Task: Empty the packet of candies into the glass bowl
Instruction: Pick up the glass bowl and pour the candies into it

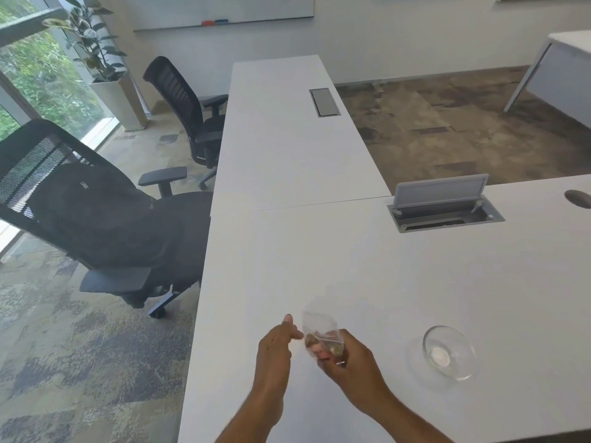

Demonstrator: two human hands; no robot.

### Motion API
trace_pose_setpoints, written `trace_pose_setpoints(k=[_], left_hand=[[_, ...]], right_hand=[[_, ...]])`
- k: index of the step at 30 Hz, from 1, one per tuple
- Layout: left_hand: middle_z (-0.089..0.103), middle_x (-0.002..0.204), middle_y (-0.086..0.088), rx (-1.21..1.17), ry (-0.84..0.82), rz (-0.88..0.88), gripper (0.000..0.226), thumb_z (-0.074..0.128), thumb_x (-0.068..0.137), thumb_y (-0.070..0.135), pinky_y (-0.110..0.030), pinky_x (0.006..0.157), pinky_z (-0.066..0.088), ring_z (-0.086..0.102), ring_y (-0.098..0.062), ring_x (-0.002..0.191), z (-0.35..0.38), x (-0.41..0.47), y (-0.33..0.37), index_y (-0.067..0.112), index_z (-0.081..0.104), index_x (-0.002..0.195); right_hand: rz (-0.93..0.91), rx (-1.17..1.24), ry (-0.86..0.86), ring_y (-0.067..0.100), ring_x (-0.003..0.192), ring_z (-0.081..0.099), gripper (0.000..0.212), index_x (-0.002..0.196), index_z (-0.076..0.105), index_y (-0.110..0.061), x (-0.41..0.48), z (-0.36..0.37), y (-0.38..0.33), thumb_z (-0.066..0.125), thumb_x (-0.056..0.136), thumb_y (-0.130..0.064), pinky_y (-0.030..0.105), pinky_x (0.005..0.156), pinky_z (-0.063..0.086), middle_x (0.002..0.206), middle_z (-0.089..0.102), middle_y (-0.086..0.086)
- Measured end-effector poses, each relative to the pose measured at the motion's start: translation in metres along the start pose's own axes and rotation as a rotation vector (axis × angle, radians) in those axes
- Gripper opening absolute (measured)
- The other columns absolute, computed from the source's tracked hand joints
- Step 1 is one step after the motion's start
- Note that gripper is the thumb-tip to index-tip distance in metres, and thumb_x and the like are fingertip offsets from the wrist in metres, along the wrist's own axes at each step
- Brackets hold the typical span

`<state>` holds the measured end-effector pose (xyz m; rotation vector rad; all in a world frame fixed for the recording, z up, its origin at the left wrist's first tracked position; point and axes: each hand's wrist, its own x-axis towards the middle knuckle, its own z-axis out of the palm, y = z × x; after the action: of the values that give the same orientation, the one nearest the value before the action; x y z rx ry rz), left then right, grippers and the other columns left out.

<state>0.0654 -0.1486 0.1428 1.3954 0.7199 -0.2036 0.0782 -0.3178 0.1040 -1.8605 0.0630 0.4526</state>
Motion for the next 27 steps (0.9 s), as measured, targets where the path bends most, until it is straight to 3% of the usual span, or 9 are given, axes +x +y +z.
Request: trace_pose_setpoints(k=[3, 6, 8, 11, 15, 18, 21, 27], left_hand=[[0.078, 0.130, 0.003, -0.049, -0.039, 0.015, 0.027, 0.059, 0.107, 0.034, -0.046, 0.122, 0.046, 0.064, -0.017, 0.134, 0.011, 0.012, -0.010, 0.018, 0.081, 0.109], [0.081, 0.129, -0.015, -0.093, -0.190, -0.054, 0.042, 0.045, 0.113, 0.028, -0.044, 0.110, 0.055, 0.075, -0.028, 0.123, 0.028, 0.020, -0.022, 0.010, 0.084, 0.115], [0.081, 0.126, -0.023, -0.149, -0.314, -0.114, 0.050, 0.041, 0.114, 0.032, -0.042, 0.101, 0.060, 0.078, -0.030, 0.106, 0.042, 0.024, -0.032, 0.004, 0.082, 0.119], [0.077, 0.112, -0.019, -0.175, -0.454, -0.128, 0.045, 0.054, 0.107, 0.033, -0.039, 0.087, 0.060, 0.072, -0.028, 0.092, 0.062, 0.027, -0.041, -0.004, 0.077, 0.119], [0.068, 0.103, -0.020, -0.148, -0.581, -0.097, 0.041, 0.063, 0.095, 0.022, -0.040, 0.087, 0.058, 0.065, -0.030, 0.090, 0.088, 0.030, -0.050, -0.014, 0.069, 0.115], [0.075, 0.109, -0.021, -0.148, -0.585, -0.097, 0.027, 0.064, 0.101, 0.012, -0.045, 0.098, 0.058, 0.071, -0.032, 0.098, 0.104, 0.033, -0.061, -0.007, 0.076, 0.115], [0.082, 0.117, -0.023, -0.101, -0.549, -0.137, 0.027, 0.058, 0.109, 0.006, -0.044, 0.105, 0.061, 0.077, -0.033, 0.105, 0.121, 0.037, -0.071, -0.002, 0.081, 0.120], [0.085, 0.113, -0.024, -0.013, -0.525, -0.194, 0.029, 0.060, 0.109, 0.008, -0.038, 0.094, 0.067, 0.082, -0.031, 0.099, 0.156, 0.034, -0.081, 0.007, 0.088, 0.105]], right_hand=[[0.079, 0.162, -0.022, 0.026, 0.095, 0.077, 0.040, 0.118, 0.071, -0.021, 0.000, -0.016, 0.009, 0.085, 0.081, -0.013, 0.039, 0.080, 0.062, 0.106, 0.083, 0.001], [0.160, 0.330, -0.040, 0.026, 0.088, 0.079, 0.053, 0.121, 0.065, -0.014, -0.004, -0.032, 0.017, 0.089, 0.074, -0.010, 0.034, 0.074, 0.061, 0.105, 0.083, 0.012], [0.180, 0.380, -0.034, 0.028, 0.086, 0.078, 0.053, 0.120, 0.063, -0.011, -0.007, -0.043, 0.024, 0.089, 0.074, -0.008, 0.037, 0.076, 0.061, 0.104, 0.082, 0.017], [0.210, 0.437, -0.005, 0.028, 0.087, 0.078, 0.047, 0.122, 0.063, -0.010, -0.011, -0.059, 0.035, 0.086, 0.081, -0.004, 0.036, 0.077, 0.062, 0.106, 0.082, 0.019], [0.235, 0.482, 0.078, 0.029, 0.092, 0.080, 0.036, 0.119, 0.071, -0.013, -0.015, -0.080, 0.051, 0.083, 0.086, -0.007, 0.034, 0.078, 0.064, 0.107, 0.082, 0.017], [0.268, 0.537, 0.156, 0.030, 0.098, 0.080, 0.034, 0.116, 0.075, -0.016, -0.018, -0.090, 0.062, 0.085, 0.084, -0.007, 0.037, 0.079, 0.065, 0.109, 0.081, 0.014], [0.305, 0.643, 0.227, 0.034, 0.099, 0.078, 0.028, 0.121, 0.069, -0.009, -0.021, -0.097, 0.073, 0.076, 0.095, -0.005, 0.042, 0.081, 0.064, 0.111, 0.080, 0.020], [0.408, 0.776, 0.358, 0.038, 0.098, 0.074, 0.022, 0.127, 0.065, -0.004, -0.028, -0.110, 0.093, 0.060, 0.106, -0.007, 0.046, 0.082, 0.060, 0.117, 0.075, 0.034]])
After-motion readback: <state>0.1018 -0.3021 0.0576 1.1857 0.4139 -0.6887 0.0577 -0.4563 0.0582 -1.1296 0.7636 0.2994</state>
